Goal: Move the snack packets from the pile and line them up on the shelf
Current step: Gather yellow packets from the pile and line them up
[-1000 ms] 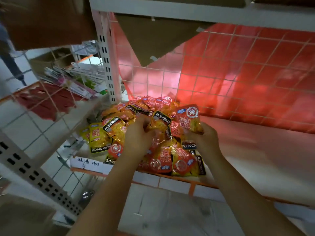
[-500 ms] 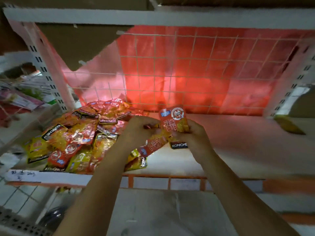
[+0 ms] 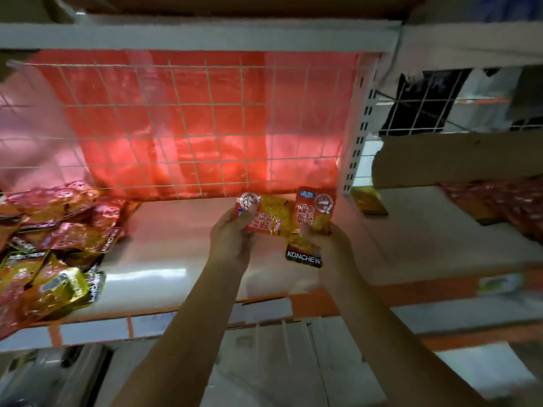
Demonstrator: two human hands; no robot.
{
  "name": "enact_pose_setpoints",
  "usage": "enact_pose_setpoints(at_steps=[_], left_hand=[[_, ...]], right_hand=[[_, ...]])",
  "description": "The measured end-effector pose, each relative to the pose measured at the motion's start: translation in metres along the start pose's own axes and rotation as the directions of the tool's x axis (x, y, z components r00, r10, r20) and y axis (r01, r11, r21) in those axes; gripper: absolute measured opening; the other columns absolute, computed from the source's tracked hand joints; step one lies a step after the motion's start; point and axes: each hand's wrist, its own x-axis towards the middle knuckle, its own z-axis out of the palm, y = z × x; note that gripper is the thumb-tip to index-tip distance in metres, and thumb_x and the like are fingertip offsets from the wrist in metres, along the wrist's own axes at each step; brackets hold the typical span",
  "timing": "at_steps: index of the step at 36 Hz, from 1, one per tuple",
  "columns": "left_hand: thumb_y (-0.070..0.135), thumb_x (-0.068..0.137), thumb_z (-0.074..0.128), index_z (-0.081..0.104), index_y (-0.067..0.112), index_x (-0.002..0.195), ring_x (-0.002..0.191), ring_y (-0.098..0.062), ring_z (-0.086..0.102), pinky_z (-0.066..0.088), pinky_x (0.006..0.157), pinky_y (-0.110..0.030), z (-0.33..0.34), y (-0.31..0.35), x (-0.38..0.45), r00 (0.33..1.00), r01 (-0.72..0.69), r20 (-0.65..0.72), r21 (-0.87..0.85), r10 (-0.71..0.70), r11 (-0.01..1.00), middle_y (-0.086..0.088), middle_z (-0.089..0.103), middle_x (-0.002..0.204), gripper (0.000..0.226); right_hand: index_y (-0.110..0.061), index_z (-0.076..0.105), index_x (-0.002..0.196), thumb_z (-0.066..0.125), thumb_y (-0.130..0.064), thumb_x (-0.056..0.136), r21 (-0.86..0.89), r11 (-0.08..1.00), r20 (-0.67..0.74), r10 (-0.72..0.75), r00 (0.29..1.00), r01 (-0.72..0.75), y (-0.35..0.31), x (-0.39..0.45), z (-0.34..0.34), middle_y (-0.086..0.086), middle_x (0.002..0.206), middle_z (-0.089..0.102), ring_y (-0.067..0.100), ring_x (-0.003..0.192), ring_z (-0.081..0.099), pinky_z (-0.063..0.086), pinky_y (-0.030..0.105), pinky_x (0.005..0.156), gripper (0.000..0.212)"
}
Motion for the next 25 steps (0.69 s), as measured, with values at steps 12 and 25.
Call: enact_pose_setpoints(at_steps=[12, 25], left_hand=[[-0.017, 0.081, 0.046, 0.053, 0.005, 0.090, 0.071, -0.018, 0.056, 0.049, 0.058, -0.023, 0.049, -0.060, 0.026, 0.999, 0.044, 0.013, -0.015, -0.044, 0.999, -0.009, 0.058, 0.079, 0.025], [-0.012, 0.067, 0.062, 0.062, 0.006, 0.093, 0.070, -0.020, 0.062, 0.046, 0.069, -0.029, 0.164, -0.162, 0.036, 0.995, -0.008, 0.096, 0.110, -0.003, 0.994, -0.003, 0.070, 0.074, 0.032]], right_hand=[[-0.023, 0.058, 0.083, 0.061, 0.001, 0.083, -0.193, 0.981, -0.217, -0.043, 0.975, 0.000, -0.015, 0.005, -0.107, 0.004, 0.088, 0.066, 0.018, 0.072, 0.064, 0.050, 0.028, 0.062, 0.024], [-0.014, 0.059, 0.115, 0.061, -0.006, 0.087, -0.254, 0.962, -0.338, -0.182, 0.923, 0.097, -0.047, 0.067, -0.268, 0.010, 0.107, 0.064, 0.026, 0.091, 0.064, 0.055, 0.037, 0.068, 0.029]])
